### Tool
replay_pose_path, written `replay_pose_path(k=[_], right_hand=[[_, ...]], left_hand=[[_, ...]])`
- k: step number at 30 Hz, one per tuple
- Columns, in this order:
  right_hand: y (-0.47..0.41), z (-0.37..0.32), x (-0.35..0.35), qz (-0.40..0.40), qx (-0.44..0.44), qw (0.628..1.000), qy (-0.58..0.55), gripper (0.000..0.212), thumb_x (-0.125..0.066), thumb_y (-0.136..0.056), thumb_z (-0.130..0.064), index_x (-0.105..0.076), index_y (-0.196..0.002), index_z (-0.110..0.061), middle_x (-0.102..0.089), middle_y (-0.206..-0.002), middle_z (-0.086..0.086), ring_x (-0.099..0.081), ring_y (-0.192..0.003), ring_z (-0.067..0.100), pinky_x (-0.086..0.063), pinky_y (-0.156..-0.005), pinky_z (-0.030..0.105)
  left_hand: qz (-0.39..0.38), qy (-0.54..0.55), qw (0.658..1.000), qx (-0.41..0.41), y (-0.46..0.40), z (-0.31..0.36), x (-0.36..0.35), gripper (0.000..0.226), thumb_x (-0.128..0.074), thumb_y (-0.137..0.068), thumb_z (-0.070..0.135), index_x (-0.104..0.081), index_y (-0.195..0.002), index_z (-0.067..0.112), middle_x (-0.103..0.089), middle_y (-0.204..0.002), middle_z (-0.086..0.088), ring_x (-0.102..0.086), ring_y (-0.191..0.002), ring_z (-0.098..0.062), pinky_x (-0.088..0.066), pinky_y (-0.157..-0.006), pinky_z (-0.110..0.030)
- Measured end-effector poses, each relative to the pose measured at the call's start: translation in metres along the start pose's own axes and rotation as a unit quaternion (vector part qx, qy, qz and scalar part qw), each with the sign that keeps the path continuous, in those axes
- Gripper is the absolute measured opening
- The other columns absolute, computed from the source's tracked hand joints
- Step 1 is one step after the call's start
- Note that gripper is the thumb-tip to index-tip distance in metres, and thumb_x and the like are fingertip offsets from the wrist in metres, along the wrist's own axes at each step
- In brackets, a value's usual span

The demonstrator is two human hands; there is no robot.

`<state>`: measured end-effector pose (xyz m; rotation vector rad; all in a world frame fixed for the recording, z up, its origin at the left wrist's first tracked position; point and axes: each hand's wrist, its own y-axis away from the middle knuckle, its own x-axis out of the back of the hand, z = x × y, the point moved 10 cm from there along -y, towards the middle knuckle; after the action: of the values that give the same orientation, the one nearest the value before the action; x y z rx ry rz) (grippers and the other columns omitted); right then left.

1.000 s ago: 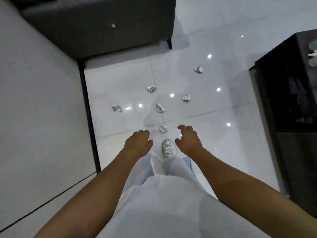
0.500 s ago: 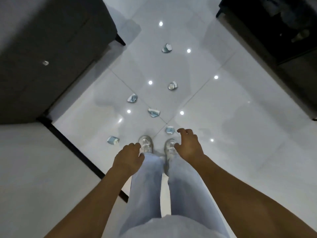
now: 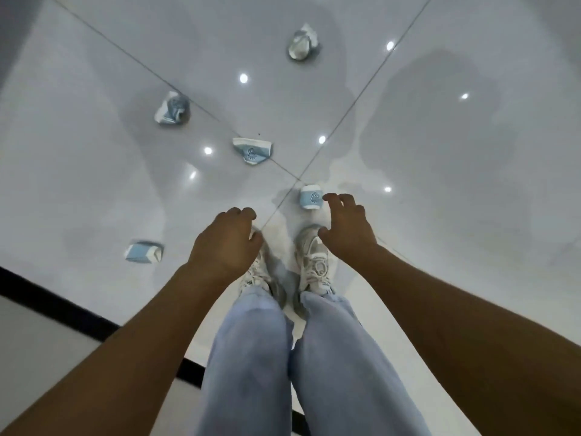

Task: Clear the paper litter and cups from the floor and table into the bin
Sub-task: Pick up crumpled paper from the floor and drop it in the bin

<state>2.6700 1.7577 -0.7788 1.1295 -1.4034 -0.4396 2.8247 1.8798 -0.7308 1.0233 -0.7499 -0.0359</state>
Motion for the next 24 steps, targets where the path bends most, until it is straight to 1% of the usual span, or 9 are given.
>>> replay_pose_path(k=[4,8,10,11,13,16,21,24], right_hand=[[-0.081,0.011,-0.052,0.009,0.016,1.000,-0.003,0.069,-0.062,-0.082,-0.010,-0.032,-0.143,-0.020,-0.029,-0.147,0.008,-0.041,-0.118,0.034,-0.043,-0.086,0.036],[-0.134,0.014,-0.084,0.027,0.036,0.999,0.002,0.080,-0.073,-0.078,-0.011,-0.029,-0.144,-0.023,-0.016,-0.154,0.003,-0.034,-0.126,0.033,-0.047,-0.094,0.040],[-0.147,0.018,-0.092,0.038,0.033,0.999,0.008,0.079,-0.074,-0.077,-0.010,-0.032,-0.142,-0.024,-0.015,-0.153,0.004,-0.029,-0.128,0.034,-0.046,-0.095,0.041],[-0.150,0.020,-0.094,0.047,0.030,0.998,0.012,0.076,-0.074,-0.076,-0.008,-0.035,-0.140,-0.023,-0.018,-0.150,0.005,-0.028,-0.127,0.034,-0.047,-0.093,0.042],[-0.150,0.023,-0.095,0.056,0.023,0.998,0.017,0.068,-0.073,-0.077,-0.007,-0.040,-0.135,-0.018,-0.026,-0.142,0.008,-0.030,-0.125,0.033,-0.051,-0.090,0.043],[-0.140,0.019,-0.097,0.043,0.028,0.998,0.018,0.066,-0.073,-0.075,-0.009,-0.042,-0.132,-0.015,-0.031,-0.135,0.010,-0.033,-0.120,0.032,-0.051,-0.083,0.041],[-0.091,-0.008,-0.087,0.034,0.072,0.997,-0.024,0.068,-0.078,-0.072,-0.016,-0.041,-0.129,-0.021,-0.035,-0.132,0.005,-0.038,-0.118,0.027,-0.052,-0.083,0.040],[-0.056,-0.033,-0.070,0.047,0.109,0.993,-0.018,0.071,-0.079,-0.069,-0.016,-0.041,-0.129,-0.022,-0.038,-0.132,0.003,-0.041,-0.117,0.025,-0.053,-0.080,0.038]], left_hand=[[-0.014,-0.004,1.000,-0.007,-0.054,-0.026,-0.057,0.038,-0.045,-0.096,0.030,-0.046,-0.132,0.016,-0.053,-0.126,-0.006,-0.049,-0.115,-0.023,-0.046,-0.091,-0.040],[-0.024,-0.008,1.000,-0.017,-0.083,-0.045,-0.096,0.036,-0.047,-0.095,0.029,-0.049,-0.128,0.015,-0.056,-0.121,-0.006,-0.052,-0.107,-0.021,-0.048,-0.085,-0.036],[-0.032,-0.009,0.999,-0.014,-0.091,-0.052,-0.106,0.037,-0.048,-0.095,0.028,-0.050,-0.128,0.013,-0.056,-0.123,-0.008,-0.053,-0.108,-0.023,-0.048,-0.086,-0.037],[-0.038,-0.011,0.999,-0.014,-0.094,-0.054,-0.109,0.037,-0.048,-0.095,0.028,-0.050,-0.129,0.013,-0.055,-0.123,-0.009,-0.052,-0.109,-0.024,-0.048,-0.087,-0.039],[-0.046,-0.007,0.999,-0.015,-0.098,-0.054,-0.112,0.038,-0.048,-0.094,0.027,-0.050,-0.129,0.012,-0.055,-0.122,-0.009,-0.052,-0.108,-0.025,-0.048,-0.087,-0.040],[-0.050,0.005,0.999,-0.020,-0.097,-0.047,-0.105,0.038,-0.049,-0.095,0.026,-0.049,-0.130,0.012,-0.055,-0.121,-0.010,-0.052,-0.106,-0.024,-0.047,-0.085,-0.038],[-0.033,0.015,0.999,-0.028,-0.084,-0.024,-0.073,0.043,-0.049,-0.095,0.028,-0.042,-0.135,0.016,-0.053,-0.126,-0.007,-0.051,-0.111,-0.022,-0.045,-0.087,-0.033],[-0.036,0.027,0.998,-0.031,-0.071,-0.011,-0.054,0.055,-0.056,-0.090,0.025,-0.036,-0.140,0.018,-0.050,-0.132,-0.005,-0.050,-0.116,-0.022,-0.044,-0.090,-0.032]])
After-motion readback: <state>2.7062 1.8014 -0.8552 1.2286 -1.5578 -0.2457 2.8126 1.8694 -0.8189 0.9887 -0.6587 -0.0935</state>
